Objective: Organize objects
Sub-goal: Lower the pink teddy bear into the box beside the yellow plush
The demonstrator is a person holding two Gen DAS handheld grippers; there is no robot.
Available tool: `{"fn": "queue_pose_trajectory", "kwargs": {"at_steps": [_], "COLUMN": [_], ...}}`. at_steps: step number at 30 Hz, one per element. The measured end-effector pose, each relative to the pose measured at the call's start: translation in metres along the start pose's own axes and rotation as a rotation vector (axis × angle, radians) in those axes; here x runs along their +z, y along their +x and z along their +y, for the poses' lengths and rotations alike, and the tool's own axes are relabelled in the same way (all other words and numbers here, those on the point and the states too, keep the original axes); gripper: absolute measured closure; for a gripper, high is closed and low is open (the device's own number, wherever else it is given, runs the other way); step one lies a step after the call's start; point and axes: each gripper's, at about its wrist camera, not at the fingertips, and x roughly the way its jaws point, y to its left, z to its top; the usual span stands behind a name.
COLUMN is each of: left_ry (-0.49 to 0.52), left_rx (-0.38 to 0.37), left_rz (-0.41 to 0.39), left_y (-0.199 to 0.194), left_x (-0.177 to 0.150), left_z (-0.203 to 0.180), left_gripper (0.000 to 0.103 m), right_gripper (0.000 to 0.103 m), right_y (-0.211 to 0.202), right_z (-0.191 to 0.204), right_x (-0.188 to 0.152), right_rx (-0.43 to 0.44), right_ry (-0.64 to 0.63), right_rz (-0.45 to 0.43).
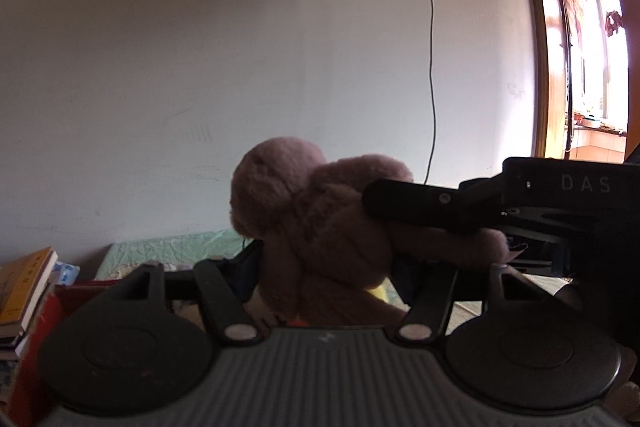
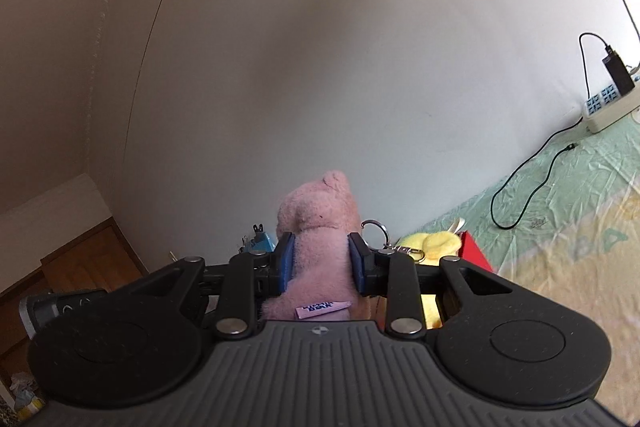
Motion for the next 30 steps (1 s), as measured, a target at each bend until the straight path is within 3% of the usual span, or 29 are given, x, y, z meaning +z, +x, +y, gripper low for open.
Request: {"fn": "queue_pose_trajectory", "kwargs": {"at_steps": [8,12,16,22,26,30], "left_ry": [-0.039,-0.051,-0.031,-0.006,0.045,0.077], "left_rx": [0.023,0.033,0.071,0.105,0.132,0.130], "left_rz": [0.031,0.086,0.087,0.127,0.127,0.123], "left_y": [0.004,0.014,0.013,0.014,0.011,0.013], "left_x": [-0.017,-0.023,-0.024,-0.029,-0.031,-0.033], "left_z": [0.042,0.053,0.055,0.061,0.058,0.061], "left_gripper": [0.038,0.038,0.035,0.024,0.012,0.009], "right_gripper": [0.072,0.072,0.072,0.071,0.070,0.070], "right_y": [0.038,0.050,0.050,0.051,0.044,0.036], "right_z": [0.001,-0.004,0.004,0.021,0.022,0.015], "right_x": [-0.022,-0.033,-0.043,-0.056,-0.058,-0.054], "right_rx": [-0.007,-0.035,-0.044,-0.111,-0.104,-0.079], "right_ry": [0.029,0.036,-0.018,-0.139,-0.130,-0.077], "right_rz": [0.047,0.066,0.033,0.035,0.059,0.091]}}
